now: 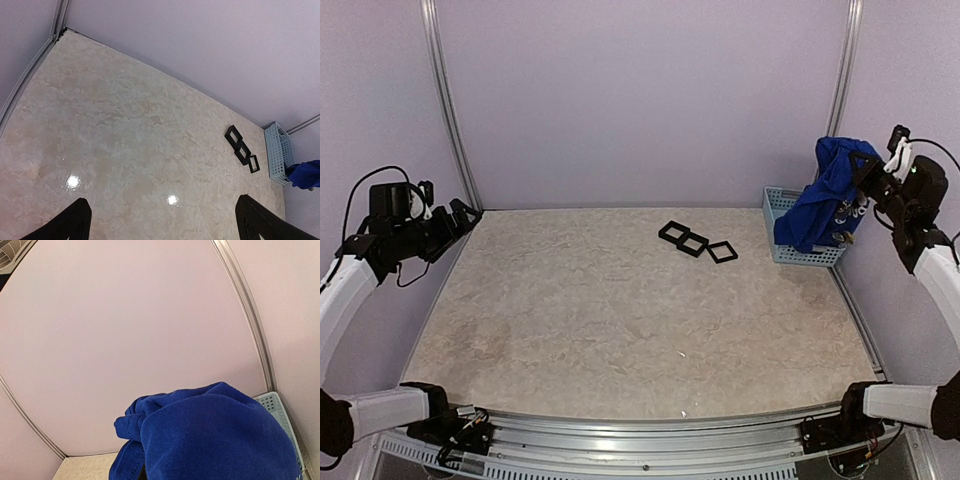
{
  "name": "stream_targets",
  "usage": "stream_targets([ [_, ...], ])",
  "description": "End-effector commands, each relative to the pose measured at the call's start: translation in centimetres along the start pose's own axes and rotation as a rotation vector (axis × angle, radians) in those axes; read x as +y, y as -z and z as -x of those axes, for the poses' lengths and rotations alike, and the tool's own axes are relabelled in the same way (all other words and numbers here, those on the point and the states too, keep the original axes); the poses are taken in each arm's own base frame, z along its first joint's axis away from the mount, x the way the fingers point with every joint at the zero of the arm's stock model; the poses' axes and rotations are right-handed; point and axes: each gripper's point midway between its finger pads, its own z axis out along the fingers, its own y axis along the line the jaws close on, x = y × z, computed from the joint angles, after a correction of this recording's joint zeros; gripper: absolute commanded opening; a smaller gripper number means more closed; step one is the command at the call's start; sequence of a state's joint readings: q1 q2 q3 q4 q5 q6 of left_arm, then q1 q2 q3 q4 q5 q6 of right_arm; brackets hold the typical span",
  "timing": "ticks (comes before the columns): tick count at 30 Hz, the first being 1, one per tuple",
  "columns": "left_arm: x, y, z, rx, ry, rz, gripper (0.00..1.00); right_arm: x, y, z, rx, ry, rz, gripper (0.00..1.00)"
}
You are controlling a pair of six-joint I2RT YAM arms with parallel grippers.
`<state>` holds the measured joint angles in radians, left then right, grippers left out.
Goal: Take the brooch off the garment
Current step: Pick up the crumpled clothing from the bin, then place the crumpled clothing at the center of the board.
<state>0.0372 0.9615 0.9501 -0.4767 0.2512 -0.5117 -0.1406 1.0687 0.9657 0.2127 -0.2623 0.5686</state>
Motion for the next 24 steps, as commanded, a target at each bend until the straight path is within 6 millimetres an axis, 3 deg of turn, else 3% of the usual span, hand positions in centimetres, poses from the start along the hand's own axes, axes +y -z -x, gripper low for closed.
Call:
stream_targets([
  [1, -1.2, -0.8, -0.1, 0.011, -0.049, -0.049, 0.99, 0.9, 2.6, 2.2, -0.015, 0.092, -0.042, 0.0],
  [9, -2.3, -1.2, 0.8, -0.016, -0.098, -0.093, 0.99, 4.8, 6.5, 6.0, -0.024, 0.182, -0.003, 0.0],
  [16, -3.0, -1.8, 1.7, -0.026, -0.108, -0.12, 0.99, 8.1, 8.3, 8.9, 0.001, 0.238, 0.05, 0.0],
  [20, -4.2, -2.5, 1.1, 0.004, -0.122, -0.15, 0.99, 9.0, 8.5, 8.7, 0.06, 0.242, 0.079, 0.0],
  [24, -4.7, -3.1, 0.6, 0.015, -0.128, -0.154, 0.99, 8.5, 9.2, 6.6, 0.135, 0.218, 0.076, 0.0],
])
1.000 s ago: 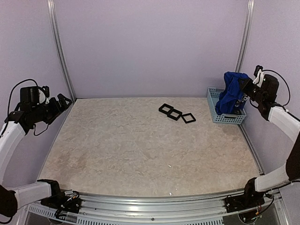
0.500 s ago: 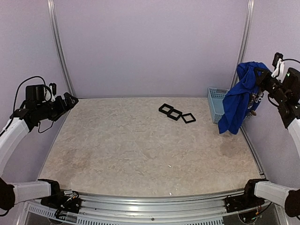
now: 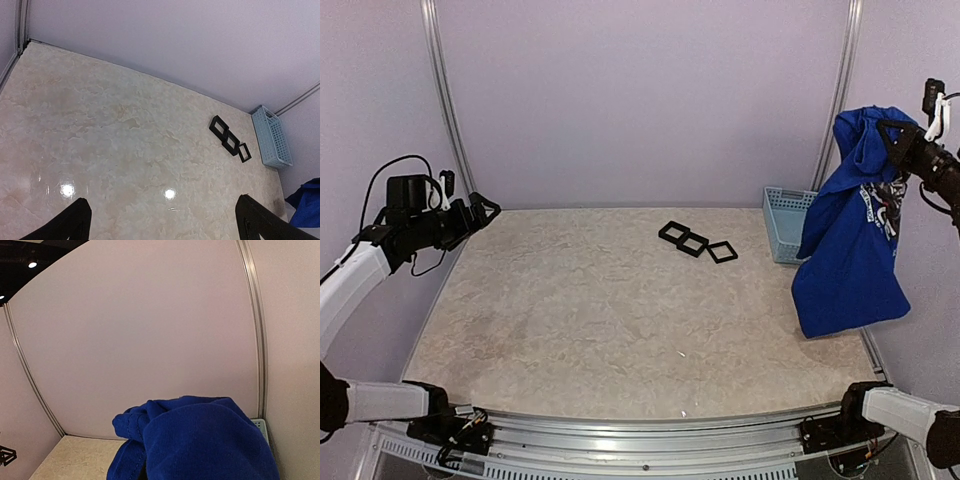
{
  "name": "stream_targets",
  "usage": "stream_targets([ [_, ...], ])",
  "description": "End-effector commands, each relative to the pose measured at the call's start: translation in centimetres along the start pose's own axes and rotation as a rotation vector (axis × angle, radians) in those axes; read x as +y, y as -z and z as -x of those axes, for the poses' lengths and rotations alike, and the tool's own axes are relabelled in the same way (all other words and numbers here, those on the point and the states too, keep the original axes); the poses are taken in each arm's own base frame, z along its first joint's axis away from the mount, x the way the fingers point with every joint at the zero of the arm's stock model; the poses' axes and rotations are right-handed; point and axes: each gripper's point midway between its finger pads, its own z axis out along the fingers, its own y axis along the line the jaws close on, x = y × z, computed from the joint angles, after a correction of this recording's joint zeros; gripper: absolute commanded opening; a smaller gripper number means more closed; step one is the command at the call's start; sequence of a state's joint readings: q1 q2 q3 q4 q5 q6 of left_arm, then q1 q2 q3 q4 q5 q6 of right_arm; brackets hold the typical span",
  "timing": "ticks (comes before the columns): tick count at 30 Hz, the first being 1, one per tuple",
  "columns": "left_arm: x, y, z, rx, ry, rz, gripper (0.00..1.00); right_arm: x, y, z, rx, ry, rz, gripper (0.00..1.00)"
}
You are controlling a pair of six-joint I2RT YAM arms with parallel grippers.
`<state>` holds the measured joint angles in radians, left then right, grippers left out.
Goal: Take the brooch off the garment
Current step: Place the crumpled clothing at the center of the board.
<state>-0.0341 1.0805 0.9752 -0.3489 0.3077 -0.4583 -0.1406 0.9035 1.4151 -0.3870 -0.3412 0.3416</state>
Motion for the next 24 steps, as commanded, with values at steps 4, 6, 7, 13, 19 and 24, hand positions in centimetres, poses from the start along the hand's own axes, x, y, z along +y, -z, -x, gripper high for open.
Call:
stream_targets([
  [4, -2.1, -0.5, 0.3, -0.004, -0.04, -0.043, 0.99, 0.0, 1.5, -5.7, 0.177, -0.06, 0.015, 0.0],
  [6, -2.3, -0.8, 0.0, 0.006, -0.045, -0.048, 0.99, 0.2, 1.9, -7.1, 0.204, -0.089, 0.028, 0.0],
  [7, -2.4, -0.9, -0.1, 0.011, -0.048, -0.049, 0.99, 0.0, 2.0, -8.2, 0.227, -0.108, 0.03, 0.0],
  [13, -3.5, -1.6, -0.7, 0.038, -0.063, -0.07, 0.99, -0.1, 2.3, -12.3, 0.315, -0.17, 0.046, 0.0],
  [19, -4.9, -2.6, -1.4, 0.07, -0.099, -0.088, 0.99, 0.1, 0.7, -16.0, 0.419, -0.165, 0.036, 0.0],
  [24, -5.4, -3.6, -1.9, 0.086, -0.096, -0.108, 0.99, 5.9, -2.4, -19.0, 0.503, -0.108, 0.125, 0.0],
])
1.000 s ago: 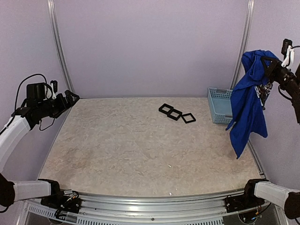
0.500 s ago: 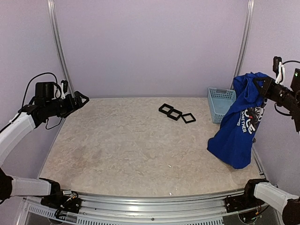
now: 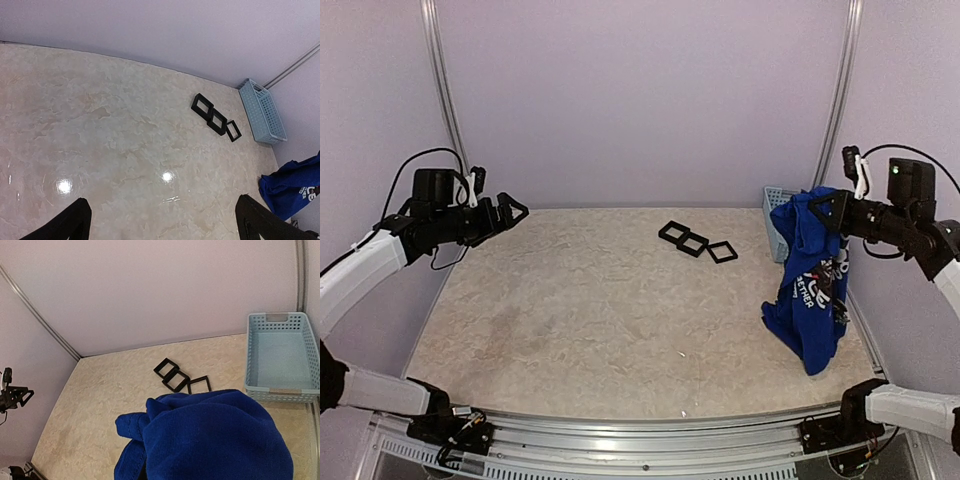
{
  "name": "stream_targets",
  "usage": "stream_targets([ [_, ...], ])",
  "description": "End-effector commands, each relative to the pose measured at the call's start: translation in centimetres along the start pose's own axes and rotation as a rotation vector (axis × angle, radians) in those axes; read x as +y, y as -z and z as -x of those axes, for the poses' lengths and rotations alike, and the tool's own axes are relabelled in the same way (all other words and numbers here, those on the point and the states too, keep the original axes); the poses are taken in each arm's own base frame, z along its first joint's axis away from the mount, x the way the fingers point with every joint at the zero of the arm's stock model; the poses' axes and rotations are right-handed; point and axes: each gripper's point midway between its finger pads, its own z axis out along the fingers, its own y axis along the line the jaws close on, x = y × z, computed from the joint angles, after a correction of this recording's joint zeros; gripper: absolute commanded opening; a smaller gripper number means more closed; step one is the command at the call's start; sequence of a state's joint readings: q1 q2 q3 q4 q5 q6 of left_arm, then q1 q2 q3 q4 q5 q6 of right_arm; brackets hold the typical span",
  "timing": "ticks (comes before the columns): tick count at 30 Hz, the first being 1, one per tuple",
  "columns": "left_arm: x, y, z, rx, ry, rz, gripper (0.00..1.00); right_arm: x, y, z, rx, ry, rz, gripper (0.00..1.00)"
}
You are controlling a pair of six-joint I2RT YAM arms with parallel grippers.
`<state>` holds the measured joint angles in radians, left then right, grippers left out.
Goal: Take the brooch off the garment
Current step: Place the crumpled clothing at the center of the board.
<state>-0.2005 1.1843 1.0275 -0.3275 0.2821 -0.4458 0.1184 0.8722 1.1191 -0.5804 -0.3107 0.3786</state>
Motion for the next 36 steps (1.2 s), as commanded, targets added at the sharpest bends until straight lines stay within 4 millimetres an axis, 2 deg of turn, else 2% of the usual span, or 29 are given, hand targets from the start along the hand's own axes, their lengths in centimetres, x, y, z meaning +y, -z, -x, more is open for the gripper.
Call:
stream_targets([
  [1, -1.0, -0.7, 0.8, -0.012, -0.022, -0.025, 0.99, 4.1, -3.6, -0.9, 0.033, 0.055, 0.042, 0.0],
  [4, -1.4, -1.4, 1.0, -0.007, -0.03, -0.037, 0.99, 8.3, -6.0, -2.8, 0.063, 0.075, 0.124, 0.0],
  [9, -1.5, -1.8, 1.0, 0.003, -0.032, -0.035, 0.99, 15.6, -10.0, -8.4, 0.188, 0.163, 0.214, 0.0],
  [10, -1.4, -1.7, 1.0, 0.004, -0.029, -0.03, 0.99, 17.3, -11.4, -10.1, 0.227, 0.188, 0.239, 0.0],
  [13, -1.1, -1.3, 0.7, 0.004, -0.024, -0.011, 0.99, 22.8, -13.9, -13.2, 0.282, 0.261, 0.334, 0.0],
  [15, -0.8, -0.8, 0.4, 0.001, -0.022, 0.008, 0.99, 25.8, -15.8, -14.7, 0.302, 0.285, 0.388, 0.0],
  [18, -0.1, -0.1, -0.2, -0.005, -0.008, 0.041, 0.99, 29.1, -19.0, -16.5, 0.329, 0.299, 0.453, 0.04],
  [20, 0.2, 0.3, -0.7, -0.006, 0.006, 0.053, 0.99, 30.9, -21.1, -16.8, 0.331, 0.324, 0.478, 0.08],
  [23, 0.3, 0.8, -1.3, -0.005, 0.027, 0.053, 0.99, 31.9, -24.0, -18.1, 0.367, 0.413, 0.468, 0.35],
  [25, 0.4, 1.0, -1.6, -0.002, 0.034, 0.06, 0.99, 32.1, -25.0, -18.2, 0.38, 0.458, 0.447, 0.56],
  [27, 0.3, 1.1, -1.9, 0.004, 0.033, 0.066, 0.99, 32.0, -25.1, -17.2, 0.359, 0.48, 0.421, 0.72],
  [29, 0.1, 1.0, -2.3, 0.015, 0.03, 0.068, 0.99, 31.4, -24.7, -15.3, 0.309, 0.484, 0.376, 0.85],
  [31, -0.2, 0.6, -3.0, 0.034, 0.032, 0.061, 0.99, 30.1, -23.9, -13.6, 0.277, 0.468, 0.319, 0.91],
  [33, -0.7, -0.1, -4.1, 0.068, 0.03, 0.051, 0.99, 28.2, -22.8, -12.1, 0.26, 0.435, 0.26, 0.93],
  [36, -2.3, -1.4, -6.0, 0.125, 0.011, 0.02, 0.99, 24.2, -21.1, -11.5, 0.272, 0.397, 0.169, 0.95],
])
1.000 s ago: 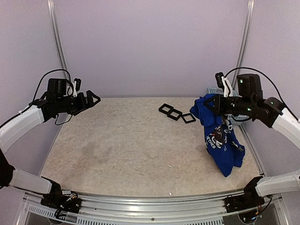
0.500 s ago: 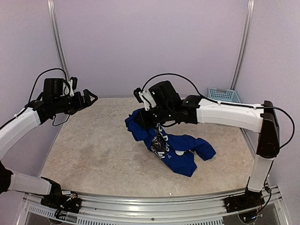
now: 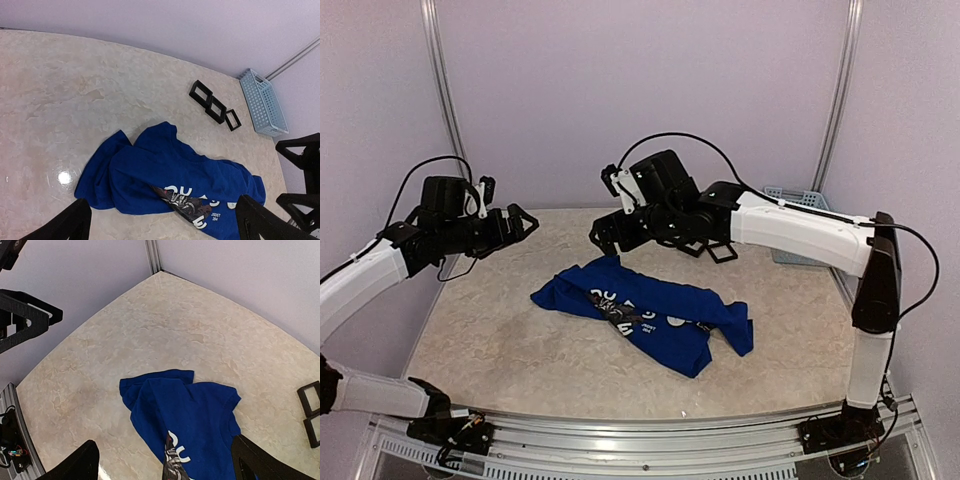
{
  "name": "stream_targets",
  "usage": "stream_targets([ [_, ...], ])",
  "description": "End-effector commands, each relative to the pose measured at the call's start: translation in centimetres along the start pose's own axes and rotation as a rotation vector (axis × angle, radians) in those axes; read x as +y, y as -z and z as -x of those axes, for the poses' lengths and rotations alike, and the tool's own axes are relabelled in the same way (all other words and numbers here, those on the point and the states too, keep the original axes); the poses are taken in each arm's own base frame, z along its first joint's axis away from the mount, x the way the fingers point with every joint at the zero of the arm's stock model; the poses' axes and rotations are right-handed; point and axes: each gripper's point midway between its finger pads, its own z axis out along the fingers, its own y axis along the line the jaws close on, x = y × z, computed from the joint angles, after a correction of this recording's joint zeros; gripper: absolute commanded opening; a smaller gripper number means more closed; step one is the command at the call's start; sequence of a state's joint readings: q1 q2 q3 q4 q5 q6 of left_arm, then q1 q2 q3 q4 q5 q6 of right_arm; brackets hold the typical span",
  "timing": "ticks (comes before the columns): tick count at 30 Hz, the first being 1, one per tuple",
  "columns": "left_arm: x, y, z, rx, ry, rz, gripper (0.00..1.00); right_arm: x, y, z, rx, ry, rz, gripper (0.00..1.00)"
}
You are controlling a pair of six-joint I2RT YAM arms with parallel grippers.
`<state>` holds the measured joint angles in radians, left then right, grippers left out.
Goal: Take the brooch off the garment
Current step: Place the crumpled clothing at the center of the board.
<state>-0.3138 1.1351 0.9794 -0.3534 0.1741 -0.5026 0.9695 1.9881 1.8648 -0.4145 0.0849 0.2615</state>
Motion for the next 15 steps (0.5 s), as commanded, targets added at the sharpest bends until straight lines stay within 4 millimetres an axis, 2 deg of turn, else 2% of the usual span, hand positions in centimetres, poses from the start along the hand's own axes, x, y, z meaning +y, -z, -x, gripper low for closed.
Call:
stream_targets([
  [1, -1.2, -2.4, -4.0, 0.123, -0.008, -0.011, 0.99, -5.9, 5.8, -0.6, -0.002, -0.093, -0.178, 0.96],
  [5, -3.7, -5.0, -6.3, 0.199, -0.059, -0.064, 0.99, -11.9, 9.4, -7.6, 0.114, -0.232, -0.33, 0.96],
  [7, -4.3, -6.9, -8.0, 0.256, -0.083, -0.064, 0.99, -13.9, 11.3, -10.9, 0.161, -0.3, -0.384, 0.96],
  [9, -4.6, -8.4, -8.9, 0.288, -0.103, -0.052, 0.99, -15.3, 12.9, -13.9, 0.202, -0.368, -0.426, 0.96],
  [11, -3.5, -10.1, -9.7, 0.326, -0.093, 0.018, 0.99, -16.2, 13.9, -16.6, 0.229, -0.436, -0.443, 0.96],
  [14, -2.5, -12.5, -10.4, 0.397, -0.053, 0.077, 0.99, -16.9, 14.3, -19.7, 0.255, -0.527, -0.447, 0.96],
  [15, -2.8, -13.0, -10.1, 0.401, -0.054, 0.074, 0.99, -17.0, 14.3, -20.5, 0.259, -0.547, -0.446, 0.96],
])
